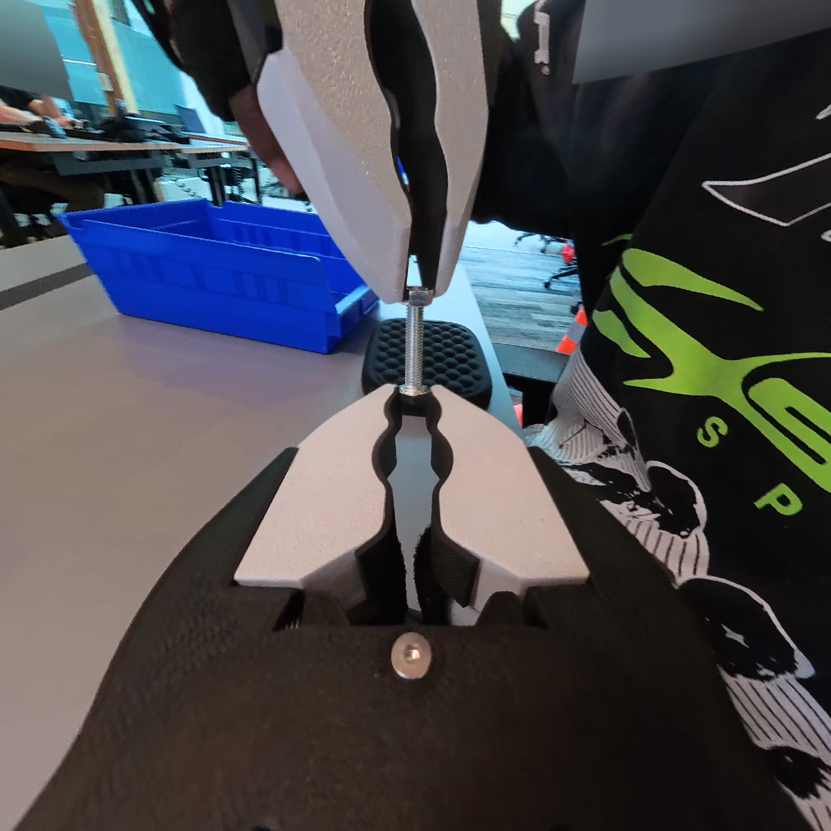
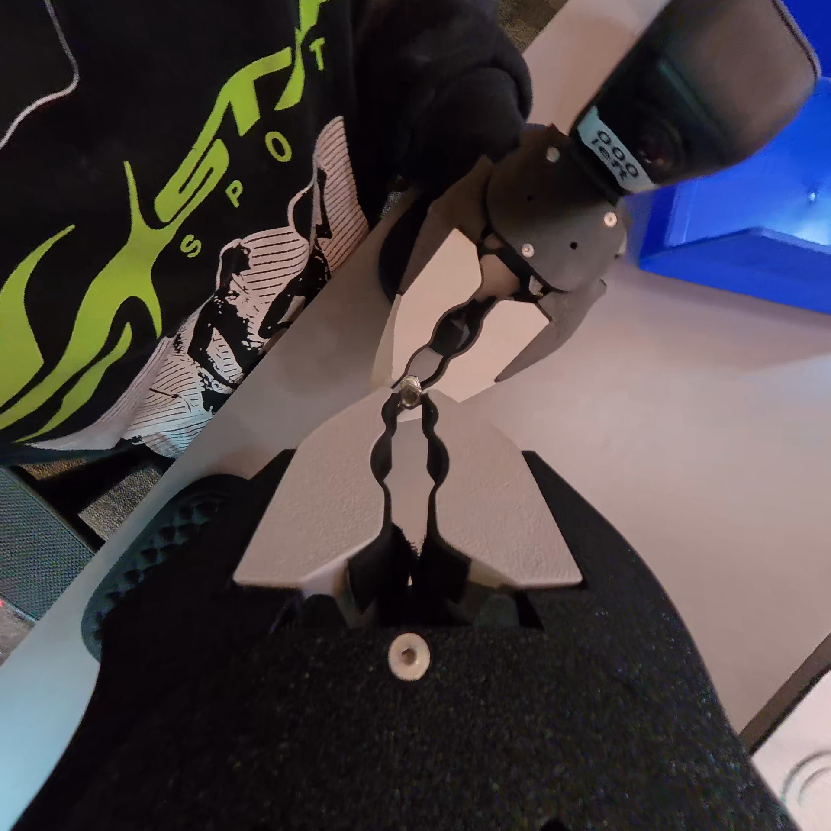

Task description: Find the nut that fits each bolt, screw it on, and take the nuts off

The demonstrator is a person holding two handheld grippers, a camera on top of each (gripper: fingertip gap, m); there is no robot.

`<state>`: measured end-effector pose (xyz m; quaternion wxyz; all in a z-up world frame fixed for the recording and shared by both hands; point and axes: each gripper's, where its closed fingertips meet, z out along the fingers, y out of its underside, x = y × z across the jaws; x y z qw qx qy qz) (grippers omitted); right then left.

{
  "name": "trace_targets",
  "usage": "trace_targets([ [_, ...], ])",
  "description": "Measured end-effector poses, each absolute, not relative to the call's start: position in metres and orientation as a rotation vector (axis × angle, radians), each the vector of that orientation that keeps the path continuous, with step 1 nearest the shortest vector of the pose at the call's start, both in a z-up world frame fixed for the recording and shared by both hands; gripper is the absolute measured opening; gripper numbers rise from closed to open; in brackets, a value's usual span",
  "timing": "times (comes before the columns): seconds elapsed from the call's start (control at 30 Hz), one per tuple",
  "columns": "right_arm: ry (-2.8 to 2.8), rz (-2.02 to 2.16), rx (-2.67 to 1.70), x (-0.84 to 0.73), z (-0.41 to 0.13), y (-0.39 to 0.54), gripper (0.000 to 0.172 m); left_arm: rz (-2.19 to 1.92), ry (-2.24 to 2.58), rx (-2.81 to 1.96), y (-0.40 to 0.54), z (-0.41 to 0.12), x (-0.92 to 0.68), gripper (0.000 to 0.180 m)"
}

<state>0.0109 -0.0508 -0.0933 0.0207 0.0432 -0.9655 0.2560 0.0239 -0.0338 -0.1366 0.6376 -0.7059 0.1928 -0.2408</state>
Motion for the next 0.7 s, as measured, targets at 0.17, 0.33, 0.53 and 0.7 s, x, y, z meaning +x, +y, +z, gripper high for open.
trace_targets([
  [0.17,-3.011,0.746,-0.04,0.003,-0.094,-0.045,0.01,-0.454,0.364,-1.63,-0.028,-0.137,0.014,0.01],
  [0.33,-3.026,0.739,-0.165,-0.001,-0.093,-0.044,0.01,-0.437,0.339,-1.622,-0.027,-0.136,0.011,0.01],
  [0.53,-3.008,0.744,-0.163,-0.004,-0.092,-0.045,0.011,-0.456,0.327,-1.601,-0.028,-0.134,0.009,0.01],
  [0.7,-2.996,0.763,-0.175,-0.005,-0.091,-0.045,0.014,-0.461,0.319,-1.588,-0.029,-0.132,0.007,0.01],
])
